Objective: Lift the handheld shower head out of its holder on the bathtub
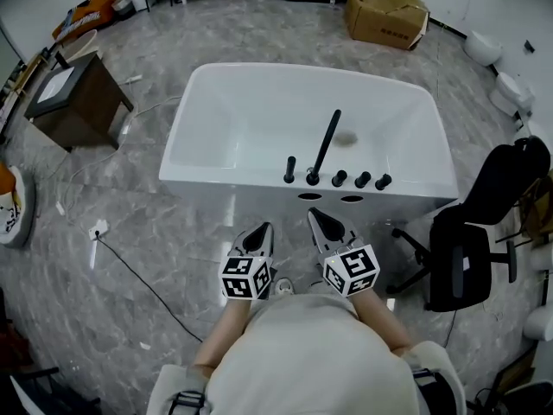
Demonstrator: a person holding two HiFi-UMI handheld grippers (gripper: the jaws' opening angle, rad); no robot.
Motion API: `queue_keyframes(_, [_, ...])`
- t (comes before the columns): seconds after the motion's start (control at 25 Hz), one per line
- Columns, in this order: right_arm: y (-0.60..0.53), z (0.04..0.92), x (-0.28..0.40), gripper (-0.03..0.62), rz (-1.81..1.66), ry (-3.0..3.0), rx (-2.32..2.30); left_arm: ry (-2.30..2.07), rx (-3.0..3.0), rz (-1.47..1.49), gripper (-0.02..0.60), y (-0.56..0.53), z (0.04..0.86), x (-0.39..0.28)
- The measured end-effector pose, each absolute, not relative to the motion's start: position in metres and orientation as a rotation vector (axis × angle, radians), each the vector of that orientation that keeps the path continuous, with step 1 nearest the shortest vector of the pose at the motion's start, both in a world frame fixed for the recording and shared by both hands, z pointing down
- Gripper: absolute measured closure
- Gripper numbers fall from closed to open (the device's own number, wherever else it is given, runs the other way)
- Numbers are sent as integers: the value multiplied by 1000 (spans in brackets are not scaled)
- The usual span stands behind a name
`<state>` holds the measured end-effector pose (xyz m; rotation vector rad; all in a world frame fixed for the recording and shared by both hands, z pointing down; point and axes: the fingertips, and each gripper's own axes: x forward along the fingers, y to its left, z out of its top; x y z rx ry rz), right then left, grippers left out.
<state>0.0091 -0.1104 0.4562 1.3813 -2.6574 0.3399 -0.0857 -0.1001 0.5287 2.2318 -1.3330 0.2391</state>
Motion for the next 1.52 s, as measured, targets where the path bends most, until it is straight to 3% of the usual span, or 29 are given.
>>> queue_keyframes(0.68, [-202,508,17,574,347,-2609,1306,-1420,2099,253,561,-151,555,-96])
queue_keyframes(1.08, [-260,589,16,571,472,-2516,1229,-1439,2044,265,561,-196,572,-88])
queue_keyframes(1.12, [-265,597,15,563,494,-2515,1223,-1437,2038,268,561,-199,575,-88])
queue_keyframes(1.24, [-280,619,12,455,558,-2503,1210,-1430,2025,274,561,-209,582,-87])
queue_keyframes(1.52, [-308,686,4,409,588,-2392,1150,-1440,2000,284,561,-230,595,-88])
